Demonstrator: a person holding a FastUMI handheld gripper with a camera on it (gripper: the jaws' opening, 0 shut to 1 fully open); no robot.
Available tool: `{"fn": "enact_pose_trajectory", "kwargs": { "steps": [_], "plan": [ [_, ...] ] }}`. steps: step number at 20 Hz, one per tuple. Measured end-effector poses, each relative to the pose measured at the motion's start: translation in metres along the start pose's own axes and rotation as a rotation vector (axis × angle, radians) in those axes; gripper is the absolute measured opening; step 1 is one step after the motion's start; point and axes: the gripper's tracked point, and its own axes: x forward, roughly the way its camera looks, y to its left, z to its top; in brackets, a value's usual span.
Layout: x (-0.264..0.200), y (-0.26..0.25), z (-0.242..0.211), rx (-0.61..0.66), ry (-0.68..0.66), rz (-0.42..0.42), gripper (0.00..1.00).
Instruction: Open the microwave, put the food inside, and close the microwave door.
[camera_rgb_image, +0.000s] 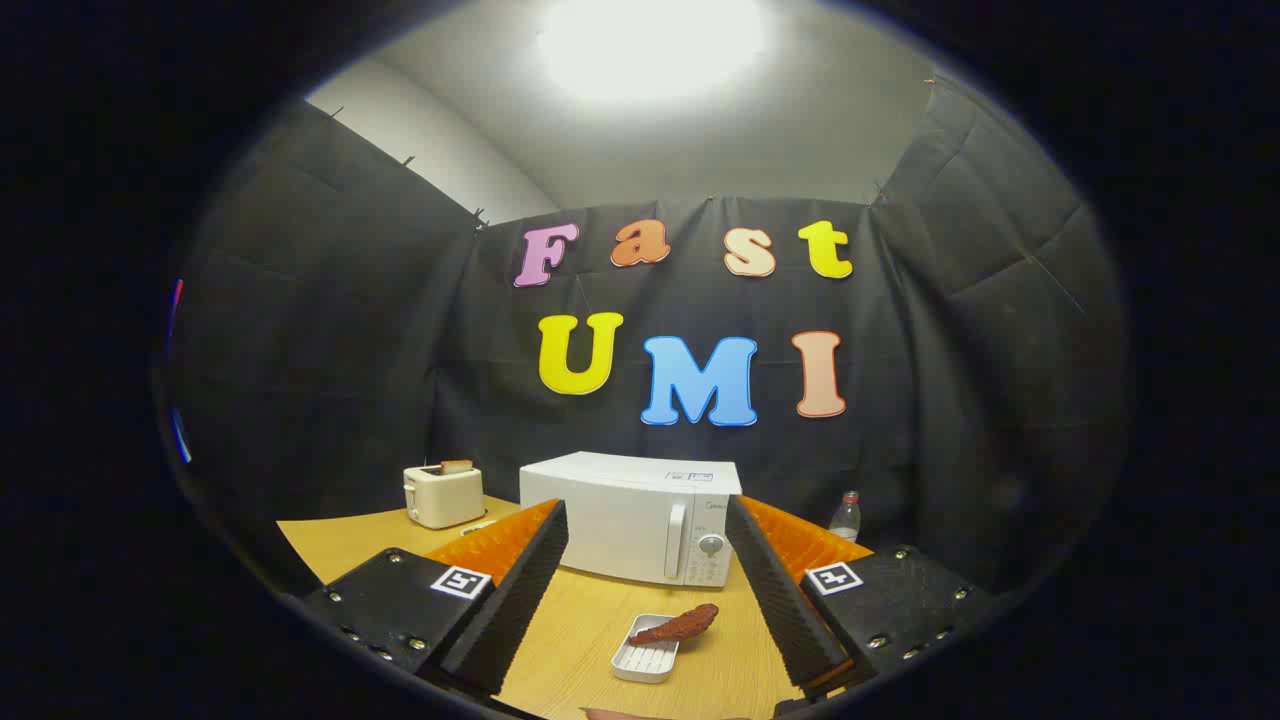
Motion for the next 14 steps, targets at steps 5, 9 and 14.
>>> {"fn": "enact_pose_trajectory", "kwargs": {
  "steps": [5, 9, 14],
  "plan": [
    [-0.0005, 0.0044, -0.0005, -0.007, 0.001, 0.009, 0.99],
    [-0.0004, 0.0083, -0.0024, -0.011, 0.009, 0.012, 0.99],
    [0.0002, 0.0106, -0.0029, -0.018, 0.01, 0.012, 0.99]
  ]
}}
